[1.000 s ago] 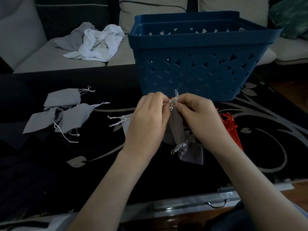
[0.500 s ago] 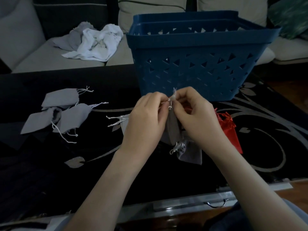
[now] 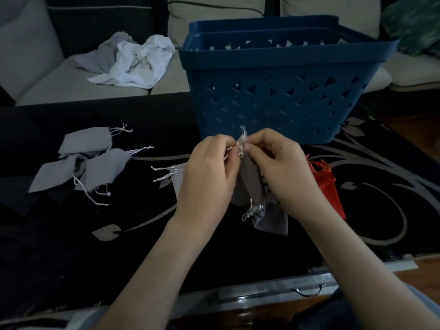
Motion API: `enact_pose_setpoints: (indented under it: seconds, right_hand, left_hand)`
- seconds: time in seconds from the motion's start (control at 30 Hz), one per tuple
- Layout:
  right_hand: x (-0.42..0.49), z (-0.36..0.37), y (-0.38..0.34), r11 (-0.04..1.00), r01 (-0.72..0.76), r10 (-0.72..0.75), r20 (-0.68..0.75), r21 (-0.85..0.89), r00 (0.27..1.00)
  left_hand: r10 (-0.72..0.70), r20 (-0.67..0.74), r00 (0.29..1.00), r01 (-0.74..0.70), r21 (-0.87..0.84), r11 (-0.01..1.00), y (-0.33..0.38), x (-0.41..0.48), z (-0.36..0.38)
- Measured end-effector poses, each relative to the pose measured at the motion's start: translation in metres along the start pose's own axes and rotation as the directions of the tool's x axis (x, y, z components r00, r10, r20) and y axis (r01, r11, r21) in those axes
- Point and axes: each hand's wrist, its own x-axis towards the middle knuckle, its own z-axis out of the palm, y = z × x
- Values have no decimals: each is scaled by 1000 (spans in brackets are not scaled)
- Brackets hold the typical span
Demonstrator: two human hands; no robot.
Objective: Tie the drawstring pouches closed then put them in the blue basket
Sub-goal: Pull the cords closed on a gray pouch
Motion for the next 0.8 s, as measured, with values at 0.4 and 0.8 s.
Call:
enact_pose_setpoints:
  seconds: [0.4,0.8]
  right_hand:
    - [-1,3,-3,999,4,-1,67,-45,998]
    - [-1,6,-1,991,-52,41,93,123,995]
  left_hand:
    - [-95,-139,986,106,76,992,0,4,-7]
    - [87,-141,986,-63,168,984,-3,4,-3]
